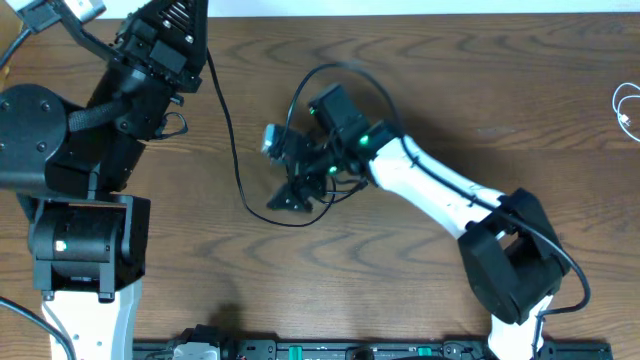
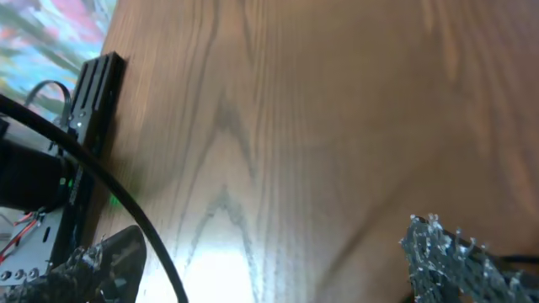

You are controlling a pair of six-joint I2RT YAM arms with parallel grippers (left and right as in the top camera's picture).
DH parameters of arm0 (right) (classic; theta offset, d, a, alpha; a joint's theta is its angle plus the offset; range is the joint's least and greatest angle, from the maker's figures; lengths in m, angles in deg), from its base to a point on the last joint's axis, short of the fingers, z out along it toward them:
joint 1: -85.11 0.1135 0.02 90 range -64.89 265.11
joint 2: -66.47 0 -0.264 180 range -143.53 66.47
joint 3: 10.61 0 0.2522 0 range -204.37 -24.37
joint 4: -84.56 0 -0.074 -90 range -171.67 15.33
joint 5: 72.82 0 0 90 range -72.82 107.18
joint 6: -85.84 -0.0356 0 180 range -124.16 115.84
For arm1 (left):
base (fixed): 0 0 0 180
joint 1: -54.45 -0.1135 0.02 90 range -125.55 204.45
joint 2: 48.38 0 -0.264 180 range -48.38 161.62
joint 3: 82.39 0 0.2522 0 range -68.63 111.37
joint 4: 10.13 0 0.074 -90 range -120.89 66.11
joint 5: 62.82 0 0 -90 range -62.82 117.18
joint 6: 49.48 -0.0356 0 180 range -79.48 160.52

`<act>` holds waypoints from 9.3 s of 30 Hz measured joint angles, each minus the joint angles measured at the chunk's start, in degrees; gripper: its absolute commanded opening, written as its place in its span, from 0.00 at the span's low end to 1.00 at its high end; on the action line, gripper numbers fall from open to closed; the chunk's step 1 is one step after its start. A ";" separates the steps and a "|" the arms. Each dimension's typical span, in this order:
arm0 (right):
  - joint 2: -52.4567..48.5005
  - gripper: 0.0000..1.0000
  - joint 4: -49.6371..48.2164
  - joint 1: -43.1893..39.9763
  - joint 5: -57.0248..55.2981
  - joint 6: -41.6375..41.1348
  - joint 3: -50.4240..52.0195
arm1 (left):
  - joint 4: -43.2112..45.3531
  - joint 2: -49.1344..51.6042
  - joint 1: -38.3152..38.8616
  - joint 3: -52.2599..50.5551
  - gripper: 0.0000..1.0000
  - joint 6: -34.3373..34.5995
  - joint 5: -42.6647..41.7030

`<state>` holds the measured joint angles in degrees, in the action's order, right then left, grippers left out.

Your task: Untangle cables

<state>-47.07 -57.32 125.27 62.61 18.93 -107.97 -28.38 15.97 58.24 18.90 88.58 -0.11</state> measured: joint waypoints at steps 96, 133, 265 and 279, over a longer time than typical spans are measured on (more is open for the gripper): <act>40.52 0.01 31.52 -51.23 -36.37 -40.92 8.31 | 10.19 49.07 45.68 0.04 0.85 -7.37 -6.73; 23.52 0.01 23.43 -36.15 -27.30 -31.19 8.33 | -33.90 25.27 22.16 0.44 0.93 -22.86 16.63; 32.41 0.01 35.54 -55.32 -36.09 -34.07 -7.43 | -42.45 17.84 12.37 0.61 0.93 -24.35 17.16; 31.80 0.01 20.61 -83.06 -37.51 -36.13 -8.37 | -42.45 17.84 12.37 0.61 0.93 -24.35 17.16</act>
<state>-15.27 -36.70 42.22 25.10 -17.20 -116.34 -70.83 33.81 70.61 19.51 64.23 17.05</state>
